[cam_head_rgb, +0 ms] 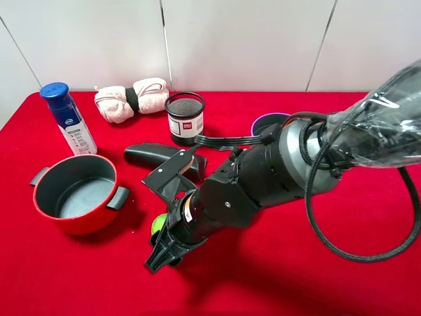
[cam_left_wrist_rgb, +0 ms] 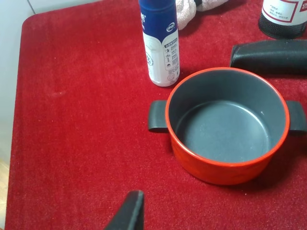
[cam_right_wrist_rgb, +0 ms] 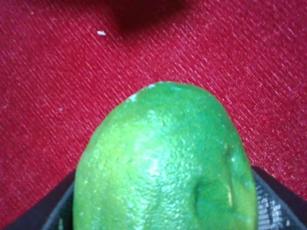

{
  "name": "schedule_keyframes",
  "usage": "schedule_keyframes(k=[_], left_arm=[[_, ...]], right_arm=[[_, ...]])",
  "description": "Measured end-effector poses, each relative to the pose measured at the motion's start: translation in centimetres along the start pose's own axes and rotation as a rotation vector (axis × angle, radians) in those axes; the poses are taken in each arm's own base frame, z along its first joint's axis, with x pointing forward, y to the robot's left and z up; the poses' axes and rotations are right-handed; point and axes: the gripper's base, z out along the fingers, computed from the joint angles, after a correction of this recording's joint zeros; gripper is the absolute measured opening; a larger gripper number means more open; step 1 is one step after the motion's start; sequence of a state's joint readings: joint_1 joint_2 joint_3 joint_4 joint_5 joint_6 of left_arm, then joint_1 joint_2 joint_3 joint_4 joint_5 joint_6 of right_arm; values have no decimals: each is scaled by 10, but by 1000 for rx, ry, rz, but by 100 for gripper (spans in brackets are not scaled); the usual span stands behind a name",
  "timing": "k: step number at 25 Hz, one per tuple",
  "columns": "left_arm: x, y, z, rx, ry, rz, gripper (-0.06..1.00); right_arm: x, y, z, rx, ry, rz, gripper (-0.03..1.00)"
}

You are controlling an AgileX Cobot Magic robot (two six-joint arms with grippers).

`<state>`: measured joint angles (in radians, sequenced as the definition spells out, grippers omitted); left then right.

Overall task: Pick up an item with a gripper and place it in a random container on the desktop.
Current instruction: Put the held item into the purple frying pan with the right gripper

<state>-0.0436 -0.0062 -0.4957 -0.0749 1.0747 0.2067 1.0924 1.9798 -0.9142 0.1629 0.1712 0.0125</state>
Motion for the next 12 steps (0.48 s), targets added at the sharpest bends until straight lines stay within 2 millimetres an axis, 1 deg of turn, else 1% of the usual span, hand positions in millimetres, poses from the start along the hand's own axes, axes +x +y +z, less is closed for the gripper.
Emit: schedule_keyframes(k=[6, 12], left_arm=[[0, 0, 0, 0, 0, 0, 98], [0, 0, 0, 0, 0, 0, 98]], right_arm=[[0, 0, -3, -1, 14, 0, 48], [-3, 2, -17, -9, 13, -2, 48]])
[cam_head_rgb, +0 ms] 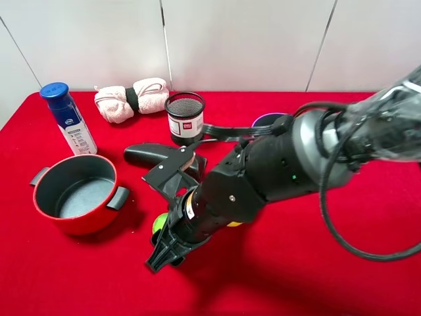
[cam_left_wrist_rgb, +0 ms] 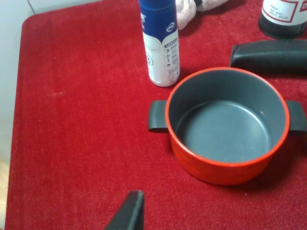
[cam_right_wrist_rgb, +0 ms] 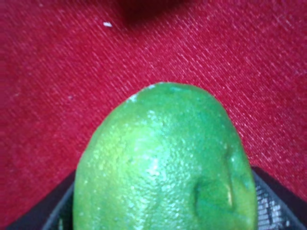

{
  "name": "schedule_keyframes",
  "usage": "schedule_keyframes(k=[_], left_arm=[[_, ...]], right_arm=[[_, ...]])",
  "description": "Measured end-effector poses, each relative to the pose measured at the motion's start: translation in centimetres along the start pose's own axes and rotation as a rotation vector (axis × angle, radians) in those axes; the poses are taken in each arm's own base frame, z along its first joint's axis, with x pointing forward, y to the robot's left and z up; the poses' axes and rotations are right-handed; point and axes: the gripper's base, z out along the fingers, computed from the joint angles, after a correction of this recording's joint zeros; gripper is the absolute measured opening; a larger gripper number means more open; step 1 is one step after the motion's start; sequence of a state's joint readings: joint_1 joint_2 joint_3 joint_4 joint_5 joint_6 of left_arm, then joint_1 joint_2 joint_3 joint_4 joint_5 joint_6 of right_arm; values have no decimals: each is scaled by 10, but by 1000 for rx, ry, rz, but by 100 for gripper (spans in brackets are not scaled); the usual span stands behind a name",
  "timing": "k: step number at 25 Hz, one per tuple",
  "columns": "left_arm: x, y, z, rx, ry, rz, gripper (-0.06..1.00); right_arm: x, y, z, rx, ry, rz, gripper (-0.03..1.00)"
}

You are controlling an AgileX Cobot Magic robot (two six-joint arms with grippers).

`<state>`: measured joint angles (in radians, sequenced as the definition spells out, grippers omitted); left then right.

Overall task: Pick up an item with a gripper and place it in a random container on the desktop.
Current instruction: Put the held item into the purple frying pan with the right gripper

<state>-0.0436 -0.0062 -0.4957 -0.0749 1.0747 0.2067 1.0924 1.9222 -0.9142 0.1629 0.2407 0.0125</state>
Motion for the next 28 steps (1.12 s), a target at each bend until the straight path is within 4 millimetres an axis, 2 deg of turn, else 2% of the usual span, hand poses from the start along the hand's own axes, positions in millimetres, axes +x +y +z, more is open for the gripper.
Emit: schedule_keyframes(k=[11, 15, 22, 28], left_arm=[[0, 0, 0, 0, 0, 0, 98], [0, 0, 0, 0, 0, 0, 98], [0, 0, 0, 0, 0, 0, 98], [0, 0, 0, 0, 0, 0, 98]], right_arm=[[-5, 4, -35, -18, -6, -5, 48], [-7, -3, -49, -14, -2, 12, 48], [-9, -32, -68, 39, 30, 37, 48], [-22, -69, -85, 126, 61, 51, 48]])
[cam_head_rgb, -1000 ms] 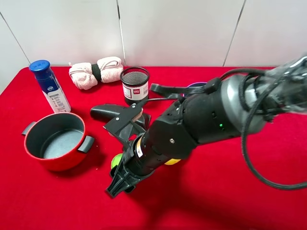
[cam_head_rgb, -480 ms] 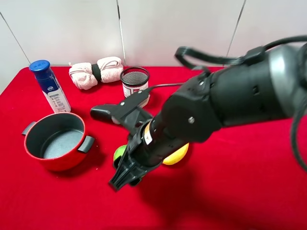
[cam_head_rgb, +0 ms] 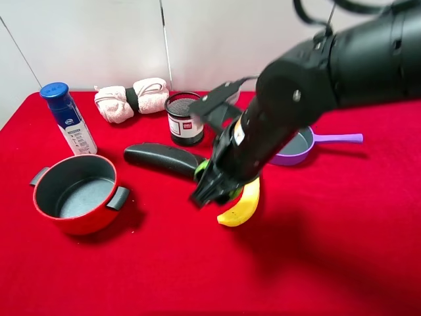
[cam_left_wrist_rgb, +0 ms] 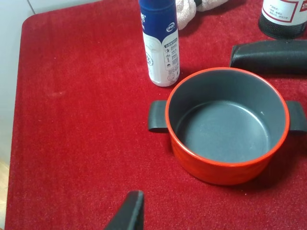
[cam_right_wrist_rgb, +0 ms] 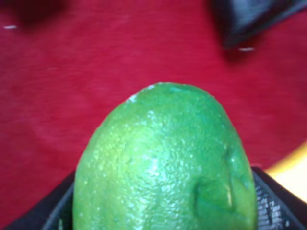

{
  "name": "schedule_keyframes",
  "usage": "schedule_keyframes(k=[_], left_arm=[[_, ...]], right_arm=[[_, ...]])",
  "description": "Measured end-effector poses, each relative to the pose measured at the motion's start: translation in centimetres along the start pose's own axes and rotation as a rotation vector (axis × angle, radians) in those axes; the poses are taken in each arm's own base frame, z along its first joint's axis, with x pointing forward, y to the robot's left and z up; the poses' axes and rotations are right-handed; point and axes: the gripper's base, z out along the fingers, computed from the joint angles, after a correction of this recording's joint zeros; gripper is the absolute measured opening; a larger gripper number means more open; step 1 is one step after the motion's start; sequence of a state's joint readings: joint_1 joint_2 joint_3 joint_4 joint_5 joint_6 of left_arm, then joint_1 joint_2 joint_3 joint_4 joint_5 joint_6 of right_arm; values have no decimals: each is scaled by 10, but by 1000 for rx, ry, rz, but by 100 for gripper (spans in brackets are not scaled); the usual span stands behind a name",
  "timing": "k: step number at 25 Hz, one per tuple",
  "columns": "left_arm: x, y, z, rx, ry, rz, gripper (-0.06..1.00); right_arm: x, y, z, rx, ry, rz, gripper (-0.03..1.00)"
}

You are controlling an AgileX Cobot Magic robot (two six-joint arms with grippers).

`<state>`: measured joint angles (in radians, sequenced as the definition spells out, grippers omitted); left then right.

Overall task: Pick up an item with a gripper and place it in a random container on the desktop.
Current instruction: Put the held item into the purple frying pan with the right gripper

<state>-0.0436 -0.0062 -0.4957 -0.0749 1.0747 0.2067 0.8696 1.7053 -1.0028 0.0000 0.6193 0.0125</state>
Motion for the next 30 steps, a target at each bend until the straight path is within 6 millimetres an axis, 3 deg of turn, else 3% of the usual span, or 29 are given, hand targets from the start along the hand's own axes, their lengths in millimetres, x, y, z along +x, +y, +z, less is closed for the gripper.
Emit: schedule_keyframes(k=[10, 18, 24, 30], left_arm=[[0, 0, 0, 0, 0, 0, 98], [0, 0, 0, 0, 0, 0, 98], [0, 0, 0, 0, 0, 0, 98], [0, 0, 0, 0, 0, 0, 98]], right_arm=[[-19, -73, -28, 152, 8, 72, 48], [-9, -135, -39, 225, -5, 170, 48], [-1, -160, -38, 252, -6, 197, 48], [-4, -180, -24, 259, 9, 219, 48]])
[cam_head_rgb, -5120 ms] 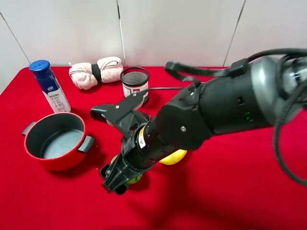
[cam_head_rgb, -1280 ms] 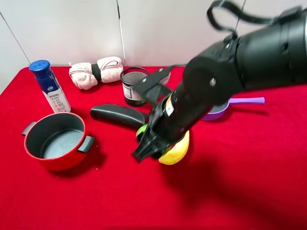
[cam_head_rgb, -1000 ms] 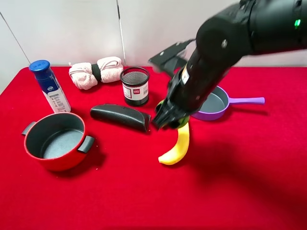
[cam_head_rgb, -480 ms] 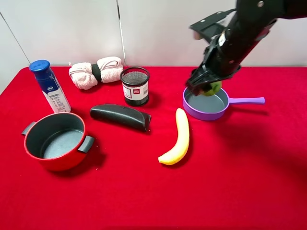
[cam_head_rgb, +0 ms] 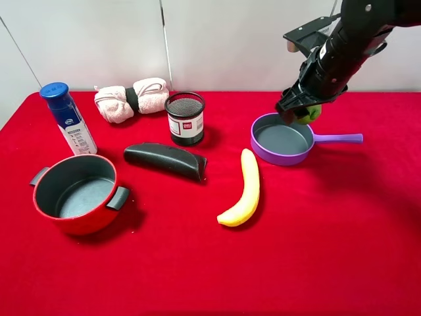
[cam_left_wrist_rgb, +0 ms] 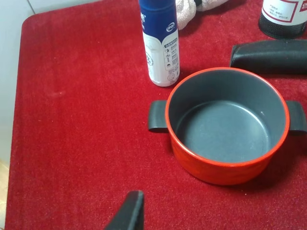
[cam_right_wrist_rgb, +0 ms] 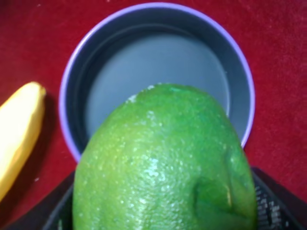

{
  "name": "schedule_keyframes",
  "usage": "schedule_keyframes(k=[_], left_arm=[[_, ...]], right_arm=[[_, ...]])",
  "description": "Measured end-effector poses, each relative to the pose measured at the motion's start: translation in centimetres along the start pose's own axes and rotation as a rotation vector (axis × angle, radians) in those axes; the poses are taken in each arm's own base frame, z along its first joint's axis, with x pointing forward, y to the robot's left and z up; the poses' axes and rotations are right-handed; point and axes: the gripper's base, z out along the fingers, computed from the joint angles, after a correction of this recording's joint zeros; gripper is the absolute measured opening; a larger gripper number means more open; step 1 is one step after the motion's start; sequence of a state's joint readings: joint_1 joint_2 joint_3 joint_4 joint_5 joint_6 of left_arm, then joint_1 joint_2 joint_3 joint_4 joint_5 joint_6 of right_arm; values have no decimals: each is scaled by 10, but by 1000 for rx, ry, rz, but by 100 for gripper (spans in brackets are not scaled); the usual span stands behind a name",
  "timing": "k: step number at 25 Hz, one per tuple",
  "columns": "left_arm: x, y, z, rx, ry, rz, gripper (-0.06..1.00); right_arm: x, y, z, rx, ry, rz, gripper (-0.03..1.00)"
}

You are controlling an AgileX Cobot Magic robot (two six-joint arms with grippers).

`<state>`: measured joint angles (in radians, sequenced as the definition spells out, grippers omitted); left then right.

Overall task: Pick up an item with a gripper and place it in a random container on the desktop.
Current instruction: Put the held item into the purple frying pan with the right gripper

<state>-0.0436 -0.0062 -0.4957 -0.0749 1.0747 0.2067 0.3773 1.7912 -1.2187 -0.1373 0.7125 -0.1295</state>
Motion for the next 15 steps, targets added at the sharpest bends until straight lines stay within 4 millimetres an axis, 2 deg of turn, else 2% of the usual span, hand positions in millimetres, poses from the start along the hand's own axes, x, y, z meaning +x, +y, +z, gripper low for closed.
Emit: schedule_keyframes(k=[7, 15], left_arm=[[0, 0, 0, 0, 0, 0, 98], [0, 0, 0, 0, 0, 0, 98]], right_arm=[[-12, -2, 27, -4, -12, -14, 48], [-13, 3, 56, -28, -9, -21, 48]])
